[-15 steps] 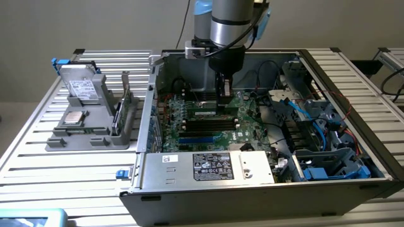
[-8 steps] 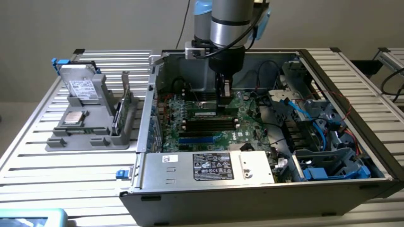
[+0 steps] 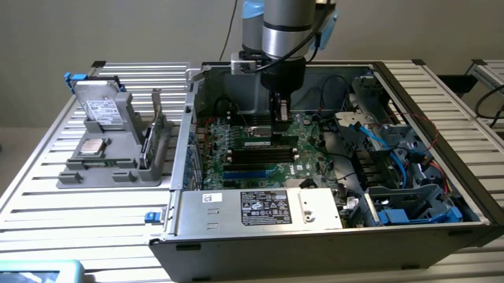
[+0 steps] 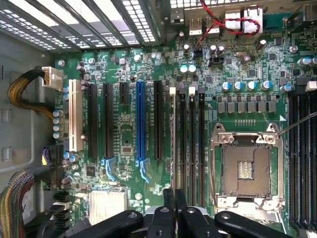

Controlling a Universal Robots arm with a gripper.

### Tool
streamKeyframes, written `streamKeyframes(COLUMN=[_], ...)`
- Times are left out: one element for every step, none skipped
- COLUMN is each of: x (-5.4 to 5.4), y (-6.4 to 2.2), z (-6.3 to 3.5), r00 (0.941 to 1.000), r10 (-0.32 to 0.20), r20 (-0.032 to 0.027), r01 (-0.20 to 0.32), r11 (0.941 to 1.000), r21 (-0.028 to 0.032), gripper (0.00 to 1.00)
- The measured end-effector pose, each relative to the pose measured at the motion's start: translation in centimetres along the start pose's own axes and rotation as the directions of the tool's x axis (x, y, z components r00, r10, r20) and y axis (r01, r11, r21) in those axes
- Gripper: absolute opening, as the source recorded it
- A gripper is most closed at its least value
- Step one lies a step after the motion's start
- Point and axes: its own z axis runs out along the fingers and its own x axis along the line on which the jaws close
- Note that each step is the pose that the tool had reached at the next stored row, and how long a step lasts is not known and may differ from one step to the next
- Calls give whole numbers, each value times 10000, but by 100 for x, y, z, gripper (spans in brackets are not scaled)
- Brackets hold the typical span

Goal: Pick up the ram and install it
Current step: 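Insert the ram into the slot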

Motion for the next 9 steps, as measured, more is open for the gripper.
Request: streamKeyframes(x=[0,0,-1,-1,-1,-1,0,-1,-1], y=[0,0,0,0,-1,-1,-1,0,0], z=[1,2,3,4,4,4,4,5,6], r00=[10000,9999,9998,9997,9995,9995,9995,9994,9993], r10=[3,5,7,8,8,6,7,9,9], r20=[-70,-129,-192,-263,-303,-317,-328,-345,-368], r01=[-3,-5,-7,-7,-6,-5,-5,-7,-7], r11=[10000,10000,10000,10000,10000,10000,10000,10000,10000], r21=[18,31,41,48,50,50,51,52,54], gripper=[12,12,12,12,12,12,12,12,12])
